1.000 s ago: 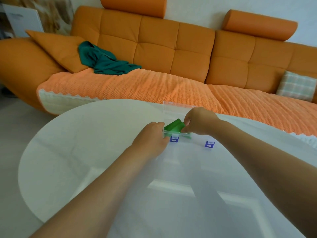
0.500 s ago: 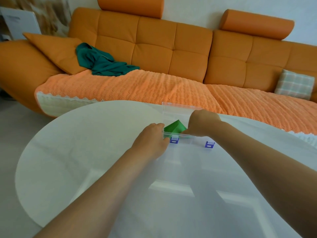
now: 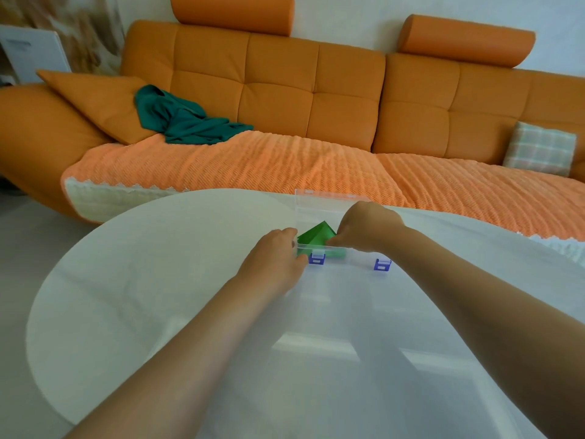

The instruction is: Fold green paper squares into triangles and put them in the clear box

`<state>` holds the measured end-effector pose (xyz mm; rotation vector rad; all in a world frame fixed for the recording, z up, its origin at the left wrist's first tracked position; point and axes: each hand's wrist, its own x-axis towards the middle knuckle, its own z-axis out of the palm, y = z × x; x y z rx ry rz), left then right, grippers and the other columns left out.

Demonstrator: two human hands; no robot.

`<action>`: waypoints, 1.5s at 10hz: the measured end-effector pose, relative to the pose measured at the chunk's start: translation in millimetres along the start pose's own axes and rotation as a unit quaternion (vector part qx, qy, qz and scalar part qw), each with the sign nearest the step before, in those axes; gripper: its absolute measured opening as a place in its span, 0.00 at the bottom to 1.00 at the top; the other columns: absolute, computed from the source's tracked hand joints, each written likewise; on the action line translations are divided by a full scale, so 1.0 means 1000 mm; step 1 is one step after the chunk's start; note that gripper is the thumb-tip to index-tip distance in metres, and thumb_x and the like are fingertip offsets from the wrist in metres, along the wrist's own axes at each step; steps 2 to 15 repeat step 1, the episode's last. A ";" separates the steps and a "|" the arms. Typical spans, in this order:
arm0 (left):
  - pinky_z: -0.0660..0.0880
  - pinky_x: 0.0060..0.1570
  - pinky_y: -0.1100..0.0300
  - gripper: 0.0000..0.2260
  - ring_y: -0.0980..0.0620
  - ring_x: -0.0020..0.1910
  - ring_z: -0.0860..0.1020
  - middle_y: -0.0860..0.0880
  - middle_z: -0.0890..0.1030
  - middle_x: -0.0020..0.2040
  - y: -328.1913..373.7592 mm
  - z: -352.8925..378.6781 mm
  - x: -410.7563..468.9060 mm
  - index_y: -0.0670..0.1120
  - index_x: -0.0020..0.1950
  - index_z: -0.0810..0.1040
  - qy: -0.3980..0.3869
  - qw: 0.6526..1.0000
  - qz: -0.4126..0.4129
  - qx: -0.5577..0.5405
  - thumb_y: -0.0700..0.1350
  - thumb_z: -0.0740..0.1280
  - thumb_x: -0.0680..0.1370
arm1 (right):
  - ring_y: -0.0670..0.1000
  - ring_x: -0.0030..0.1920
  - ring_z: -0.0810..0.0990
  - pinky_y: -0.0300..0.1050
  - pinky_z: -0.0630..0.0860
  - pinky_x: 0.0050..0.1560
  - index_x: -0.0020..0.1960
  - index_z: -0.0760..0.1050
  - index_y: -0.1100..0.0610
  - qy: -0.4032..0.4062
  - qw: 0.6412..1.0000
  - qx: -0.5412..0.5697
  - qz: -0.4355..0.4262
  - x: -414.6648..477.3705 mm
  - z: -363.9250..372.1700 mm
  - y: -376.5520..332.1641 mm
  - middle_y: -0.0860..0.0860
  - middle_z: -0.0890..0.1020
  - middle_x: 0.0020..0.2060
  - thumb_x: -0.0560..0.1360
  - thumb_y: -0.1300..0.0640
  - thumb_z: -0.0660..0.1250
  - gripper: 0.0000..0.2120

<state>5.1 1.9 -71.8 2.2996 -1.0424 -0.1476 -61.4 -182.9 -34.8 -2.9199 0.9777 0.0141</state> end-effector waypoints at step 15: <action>0.71 0.55 0.59 0.22 0.49 0.59 0.76 0.48 0.76 0.64 -0.005 -0.004 -0.001 0.45 0.72 0.69 0.003 1.000 -0.008 -0.010 0.49 0.65 0.79 | 0.52 0.45 0.83 0.51 0.82 0.47 0.46 0.85 0.52 0.018 0.998 0.054 -0.003 -0.009 -0.009 0.007 0.50 0.86 0.44 0.66 0.32 0.71 0.24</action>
